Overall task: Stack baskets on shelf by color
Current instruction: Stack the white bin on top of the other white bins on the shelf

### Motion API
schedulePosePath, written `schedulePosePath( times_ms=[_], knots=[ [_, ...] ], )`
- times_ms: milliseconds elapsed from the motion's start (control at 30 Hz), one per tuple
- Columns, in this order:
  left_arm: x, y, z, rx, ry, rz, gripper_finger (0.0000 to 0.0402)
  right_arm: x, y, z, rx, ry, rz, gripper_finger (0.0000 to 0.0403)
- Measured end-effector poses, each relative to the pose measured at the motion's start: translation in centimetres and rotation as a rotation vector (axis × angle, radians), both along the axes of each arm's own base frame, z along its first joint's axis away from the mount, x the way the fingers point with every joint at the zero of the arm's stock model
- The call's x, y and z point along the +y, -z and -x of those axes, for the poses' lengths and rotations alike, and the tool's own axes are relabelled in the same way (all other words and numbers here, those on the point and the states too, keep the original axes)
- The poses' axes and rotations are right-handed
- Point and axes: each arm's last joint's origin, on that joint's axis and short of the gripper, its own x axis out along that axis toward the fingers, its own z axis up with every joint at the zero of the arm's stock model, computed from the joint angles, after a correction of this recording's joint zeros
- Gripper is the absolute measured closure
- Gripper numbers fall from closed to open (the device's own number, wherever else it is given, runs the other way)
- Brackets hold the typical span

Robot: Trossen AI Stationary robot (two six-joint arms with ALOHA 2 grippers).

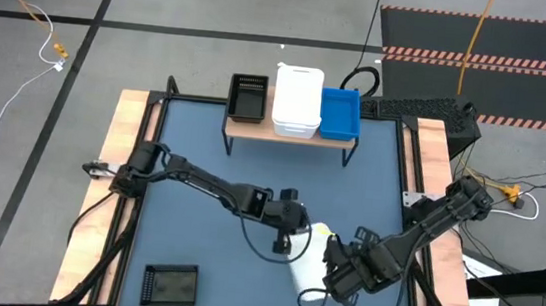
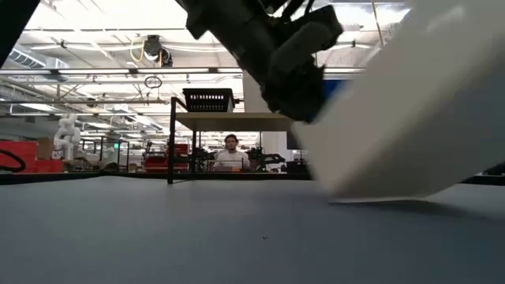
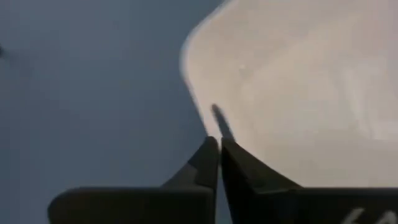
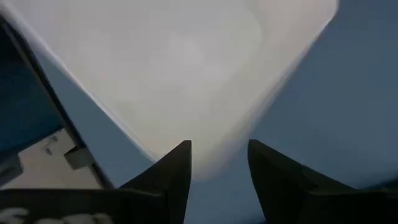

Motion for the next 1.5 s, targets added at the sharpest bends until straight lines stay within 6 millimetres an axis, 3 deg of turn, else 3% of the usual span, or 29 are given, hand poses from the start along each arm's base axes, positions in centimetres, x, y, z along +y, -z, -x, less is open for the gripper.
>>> schedulePosePath(
  times_ms=[133,367,667,800,933,1067,1233,1400,1500],
  knots=[
    [0.4,-1.8,1.3,0.041,-0.050,-0.072,0.0389,-0.6,0.0,-0.9,-0.033,-0.015,-0.014,0.0252],
    [-0.7,-5.4,4.4,0.030,-0.232,-0.390,0.0397,-1.5,-0.7,-1.2,-0.101,-0.001,0.024,0.0252],
    [-2.8,-8.3,8.0,-0.042,-0.140,-0.481,0.0400,-4.1,-6.5,0.7,-0.639,0.133,0.227,0.0252],
    [-3.8,-8.3,9.9,-0.002,0.033,-0.553,0.0400,-4.2,-8.6,0.9,-0.784,-0.070,0.239,0.0252],
    [-4.4,-7.1,11.1,0.045,0.256,-0.554,0.0400,-3.3,-9.3,0.1,-0.842,-0.447,0.328,0.0252],
    [-4.6,-5.9,11.5,0.061,0.372,-0.583,0.0400,-2.1,-8.6,-1.7,-0.833,-0.850,0.453,0.0252],
    [-4.1,-5.1,11.2,0.055,0.421,-0.608,0.0400,-0.9,-5.3,-5.0,-0.710,-1.220,0.548,0.0255],
    [-4.0,-5.1,10.7,-0.011,0.534,-0.529,0.0400,-1.0,-0.2,-8.0,-0.454,-1.463,0.565,0.0267],
    [-4.2,-4.9,10.7,-0.056,0.630,-0.480,0.0400,-1.7,1.8,-9.1,-0.335,-1.548,0.557,0.0275]
  ],
)
